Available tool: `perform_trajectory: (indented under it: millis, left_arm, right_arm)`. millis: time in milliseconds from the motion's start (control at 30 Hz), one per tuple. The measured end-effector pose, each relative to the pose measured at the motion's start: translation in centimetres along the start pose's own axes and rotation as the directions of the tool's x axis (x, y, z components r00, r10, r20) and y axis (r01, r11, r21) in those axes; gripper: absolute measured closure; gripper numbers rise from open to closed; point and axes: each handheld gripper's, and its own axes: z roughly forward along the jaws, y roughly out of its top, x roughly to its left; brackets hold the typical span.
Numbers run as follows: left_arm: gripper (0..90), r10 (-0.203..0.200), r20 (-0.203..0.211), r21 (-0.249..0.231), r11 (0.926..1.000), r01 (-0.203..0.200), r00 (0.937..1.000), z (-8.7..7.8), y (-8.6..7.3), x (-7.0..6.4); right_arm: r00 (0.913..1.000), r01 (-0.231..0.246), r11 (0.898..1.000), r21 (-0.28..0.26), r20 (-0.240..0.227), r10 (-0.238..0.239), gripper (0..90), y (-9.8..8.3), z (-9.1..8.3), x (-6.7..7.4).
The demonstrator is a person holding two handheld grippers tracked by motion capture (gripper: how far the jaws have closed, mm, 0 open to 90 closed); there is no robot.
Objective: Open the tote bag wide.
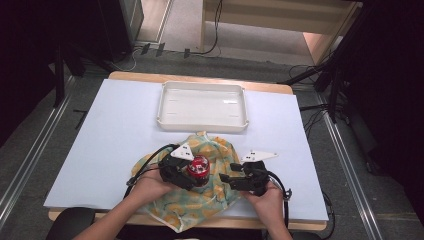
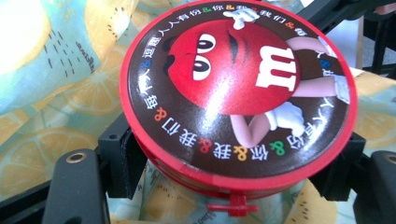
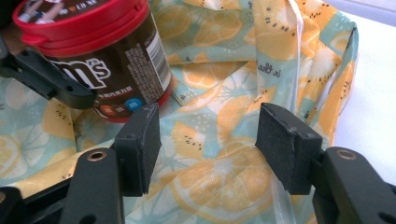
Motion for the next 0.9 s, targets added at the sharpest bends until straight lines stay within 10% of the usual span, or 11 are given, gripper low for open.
perform_trajectory:
  millis: [900]
  left_arm:
    - [25.7, -0.053, -0.026, -0.016, 0.9985, 0.053, 0.9983, -4.3, 0.6, -0.3]
  right_arm:
    - [0.9997, 0.021, 1.0, -0.002, -0.01, -0.021, 40.7, 0.4, 0.3, 0.2]
